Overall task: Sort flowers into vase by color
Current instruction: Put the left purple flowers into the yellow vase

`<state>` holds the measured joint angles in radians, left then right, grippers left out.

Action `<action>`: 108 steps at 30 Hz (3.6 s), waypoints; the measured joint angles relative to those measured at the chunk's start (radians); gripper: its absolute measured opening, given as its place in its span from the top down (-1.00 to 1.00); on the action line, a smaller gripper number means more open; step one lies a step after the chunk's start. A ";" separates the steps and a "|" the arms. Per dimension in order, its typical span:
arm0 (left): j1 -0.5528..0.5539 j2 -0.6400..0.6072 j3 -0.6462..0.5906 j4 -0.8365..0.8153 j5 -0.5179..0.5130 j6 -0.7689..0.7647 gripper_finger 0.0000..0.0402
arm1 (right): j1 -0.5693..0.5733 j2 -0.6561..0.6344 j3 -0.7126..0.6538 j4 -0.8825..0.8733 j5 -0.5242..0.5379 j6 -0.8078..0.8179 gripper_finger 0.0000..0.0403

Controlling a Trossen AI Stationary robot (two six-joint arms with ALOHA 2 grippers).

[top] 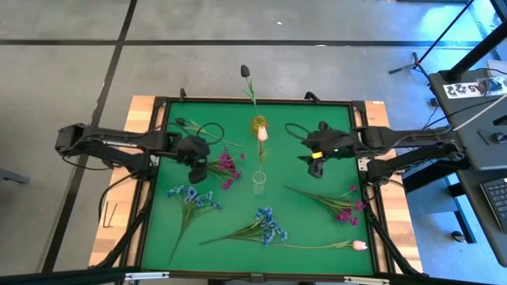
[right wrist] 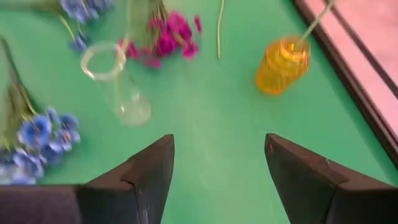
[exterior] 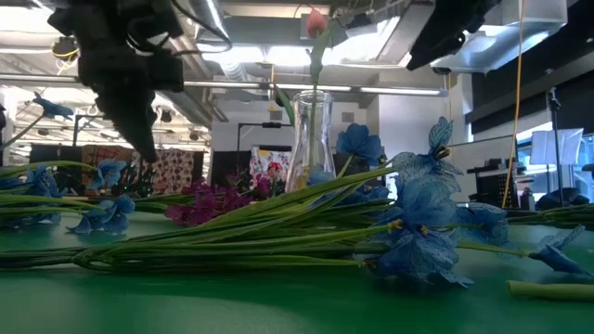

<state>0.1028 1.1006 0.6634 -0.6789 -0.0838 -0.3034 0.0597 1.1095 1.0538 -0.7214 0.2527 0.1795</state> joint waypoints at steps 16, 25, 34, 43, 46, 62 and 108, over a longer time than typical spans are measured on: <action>0.092 0.242 0.004 -0.033 -0.004 0.134 0.01 | -0.001 -0.119 -0.243 0.326 -0.060 -0.033 -0.24; 0.120 0.344 0.006 -0.027 -0.007 0.161 0.01 | -0.001 -0.119 -0.244 0.376 -0.063 -0.084 -0.24; 0.118 0.362 0.008 -0.023 0.005 0.156 0.20 | -0.001 -0.119 -0.244 0.382 -0.063 -0.105 -0.24; 0.119 0.360 0.072 -0.054 -0.015 0.095 0.91 | -0.001 -0.119 -0.244 0.382 -0.063 -0.106 -0.24; 0.119 0.360 0.117 -0.099 -0.015 0.086 0.94 | -0.001 -0.119 -0.244 0.383 -0.063 -0.106 -0.24; 0.091 0.167 0.341 -0.200 -0.139 0.045 0.97 | -0.001 -0.138 -0.244 0.463 -0.063 -0.153 -0.24; 0.095 0.130 0.675 0.568 0.053 0.298 0.96 | -0.322 0.266 0.169 1.031 -0.562 -0.168 -0.24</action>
<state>0.1974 1.2308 1.3384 -0.1107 -0.0305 -0.0054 -0.2623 1.3751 1.2230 0.3101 -0.3094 0.0119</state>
